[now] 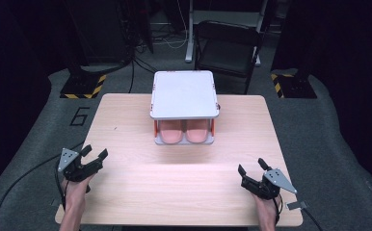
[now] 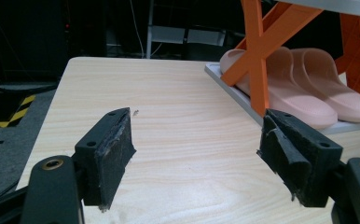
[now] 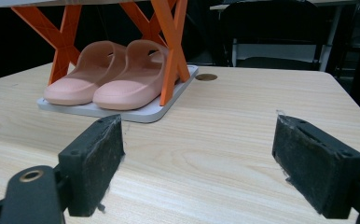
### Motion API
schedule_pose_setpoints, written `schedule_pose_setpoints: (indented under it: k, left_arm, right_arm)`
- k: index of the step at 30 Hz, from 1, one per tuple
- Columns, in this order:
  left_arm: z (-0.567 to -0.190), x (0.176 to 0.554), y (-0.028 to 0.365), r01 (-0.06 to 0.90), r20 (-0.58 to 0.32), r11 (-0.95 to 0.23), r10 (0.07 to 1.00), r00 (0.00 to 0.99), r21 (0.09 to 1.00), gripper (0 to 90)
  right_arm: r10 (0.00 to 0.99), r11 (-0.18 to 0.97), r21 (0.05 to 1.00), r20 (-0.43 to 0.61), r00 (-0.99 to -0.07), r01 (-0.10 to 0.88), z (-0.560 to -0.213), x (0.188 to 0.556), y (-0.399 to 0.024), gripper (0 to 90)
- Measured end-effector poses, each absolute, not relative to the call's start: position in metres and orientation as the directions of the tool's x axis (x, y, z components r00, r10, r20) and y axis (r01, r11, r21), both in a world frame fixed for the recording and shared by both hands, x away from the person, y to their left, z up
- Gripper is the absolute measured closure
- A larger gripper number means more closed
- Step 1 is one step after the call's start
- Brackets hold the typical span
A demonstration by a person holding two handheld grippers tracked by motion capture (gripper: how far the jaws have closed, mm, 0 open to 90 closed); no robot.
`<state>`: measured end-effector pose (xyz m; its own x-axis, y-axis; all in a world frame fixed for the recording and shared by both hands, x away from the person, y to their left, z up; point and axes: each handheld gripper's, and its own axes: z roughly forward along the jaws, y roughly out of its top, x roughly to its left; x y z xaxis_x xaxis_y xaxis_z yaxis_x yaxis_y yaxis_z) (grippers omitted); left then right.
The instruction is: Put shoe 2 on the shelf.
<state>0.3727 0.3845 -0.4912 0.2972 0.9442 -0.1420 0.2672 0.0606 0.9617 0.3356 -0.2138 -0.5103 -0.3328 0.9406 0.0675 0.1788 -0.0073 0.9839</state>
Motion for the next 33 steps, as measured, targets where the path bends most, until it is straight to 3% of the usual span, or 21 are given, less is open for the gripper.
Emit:
schedule_pose_setpoints:
  k: [33]
  left_arm:
    - [-0.4938,0.3725,0.388,0.278,-0.167,0.085,0.944,0.285,0.957,25.3]
  right_arm:
    - [0.945,-0.017,0.972,0.092,-0.313,0.233,-0.5163,0.3395,-0.217,15.8]
